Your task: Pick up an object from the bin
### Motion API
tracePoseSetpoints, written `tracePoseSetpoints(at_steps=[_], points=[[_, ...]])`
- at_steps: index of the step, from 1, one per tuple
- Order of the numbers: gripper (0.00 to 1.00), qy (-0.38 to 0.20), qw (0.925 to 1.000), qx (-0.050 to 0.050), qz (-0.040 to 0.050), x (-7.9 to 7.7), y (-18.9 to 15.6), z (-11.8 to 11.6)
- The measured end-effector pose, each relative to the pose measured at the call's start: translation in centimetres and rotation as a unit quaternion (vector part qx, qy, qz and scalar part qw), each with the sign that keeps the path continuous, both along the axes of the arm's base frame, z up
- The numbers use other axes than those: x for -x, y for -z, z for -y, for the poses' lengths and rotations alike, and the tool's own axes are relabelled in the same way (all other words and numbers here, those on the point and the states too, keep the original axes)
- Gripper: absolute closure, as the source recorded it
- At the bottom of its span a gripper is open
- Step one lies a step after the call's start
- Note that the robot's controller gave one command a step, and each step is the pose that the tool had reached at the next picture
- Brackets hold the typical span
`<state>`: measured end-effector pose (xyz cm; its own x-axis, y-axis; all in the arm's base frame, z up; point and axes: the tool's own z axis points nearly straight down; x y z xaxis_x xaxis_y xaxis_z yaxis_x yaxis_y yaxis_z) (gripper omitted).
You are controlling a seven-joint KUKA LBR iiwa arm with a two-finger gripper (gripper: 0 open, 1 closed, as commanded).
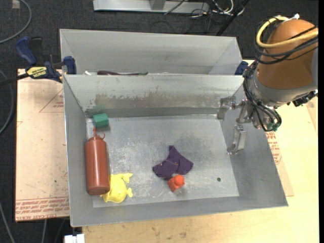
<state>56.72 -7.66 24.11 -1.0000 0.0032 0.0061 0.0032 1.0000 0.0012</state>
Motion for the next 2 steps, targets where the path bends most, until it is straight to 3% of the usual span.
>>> tracePoseSetpoints(at_steps=[1, 2], points=[[0.0, -0.001, 1.0, 0.001, 0.0038, -0.1, -0.5, 0.0], [0.0, -0.019, 0.9998, 0.001, 0.0075, 2.0, 3.0, -2.1]])
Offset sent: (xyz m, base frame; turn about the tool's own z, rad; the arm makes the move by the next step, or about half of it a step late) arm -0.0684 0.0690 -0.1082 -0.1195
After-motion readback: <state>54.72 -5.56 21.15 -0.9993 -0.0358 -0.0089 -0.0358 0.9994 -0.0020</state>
